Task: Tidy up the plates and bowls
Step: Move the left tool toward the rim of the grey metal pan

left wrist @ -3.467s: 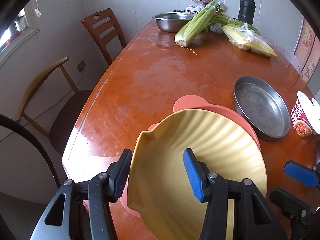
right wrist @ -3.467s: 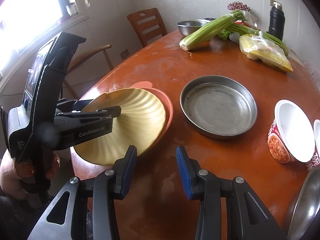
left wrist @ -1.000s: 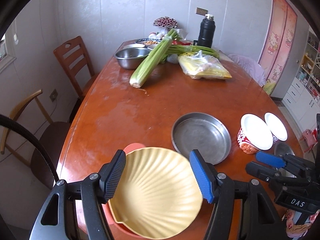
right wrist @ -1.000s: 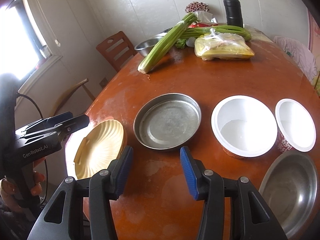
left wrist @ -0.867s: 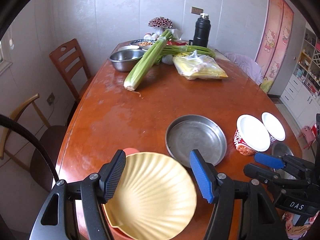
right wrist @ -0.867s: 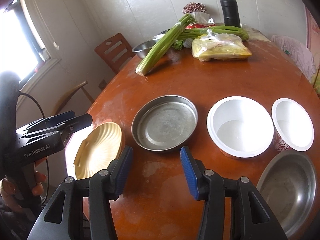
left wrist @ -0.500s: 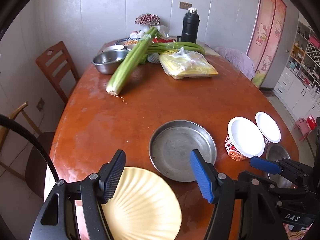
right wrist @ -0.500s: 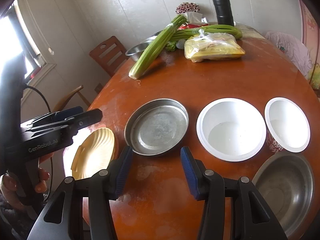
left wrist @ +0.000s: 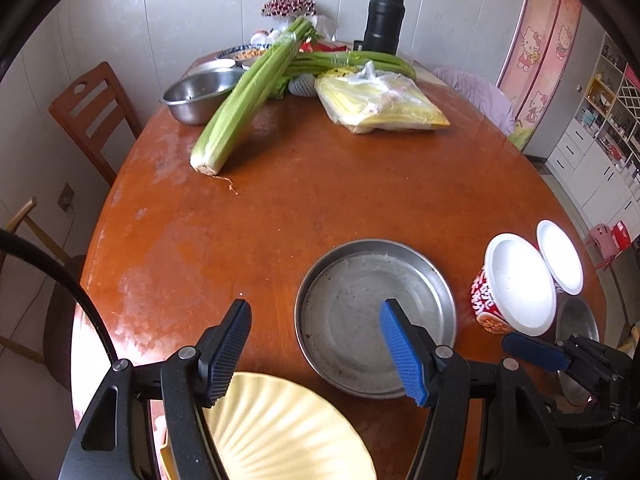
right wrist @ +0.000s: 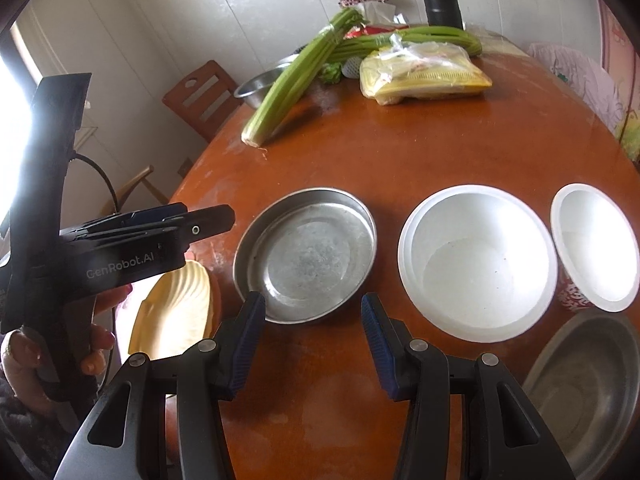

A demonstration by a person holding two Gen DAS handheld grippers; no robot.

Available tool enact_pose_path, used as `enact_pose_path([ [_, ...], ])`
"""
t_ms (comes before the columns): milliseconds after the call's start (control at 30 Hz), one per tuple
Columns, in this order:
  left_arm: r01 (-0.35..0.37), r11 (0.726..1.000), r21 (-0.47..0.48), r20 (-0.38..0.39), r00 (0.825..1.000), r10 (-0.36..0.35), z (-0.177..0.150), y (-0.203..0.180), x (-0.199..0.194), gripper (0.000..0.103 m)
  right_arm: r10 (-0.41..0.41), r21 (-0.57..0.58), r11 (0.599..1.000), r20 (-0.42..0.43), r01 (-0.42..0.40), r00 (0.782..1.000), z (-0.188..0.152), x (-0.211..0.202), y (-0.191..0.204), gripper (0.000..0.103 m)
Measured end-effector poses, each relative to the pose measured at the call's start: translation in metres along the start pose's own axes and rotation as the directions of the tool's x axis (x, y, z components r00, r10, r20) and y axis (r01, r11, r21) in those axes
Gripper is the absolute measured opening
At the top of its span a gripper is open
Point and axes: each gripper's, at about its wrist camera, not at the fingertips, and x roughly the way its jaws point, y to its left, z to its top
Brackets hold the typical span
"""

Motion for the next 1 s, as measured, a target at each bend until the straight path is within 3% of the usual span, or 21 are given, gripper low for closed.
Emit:
enact_pose_path([
  [500, 0.032, 0.999, -0.007, -0.098, 0.995, -0.033, 0.003, 0.005, 0.044, 0.066, -0.029, 0.034, 0.999, -0.081, 0.032, 0.996, 0.005, 0.043, 0.0, 0.052],
  [1000, -0.007, 1.0, 0.021, -0.137, 0.991, 0.009, 0.007, 0.004, 0.067, 0.066, -0.098, 0.006, 0.995, -0.084, 0.099, 0.992, 0.007, 0.055, 0.009, 0.052],
])
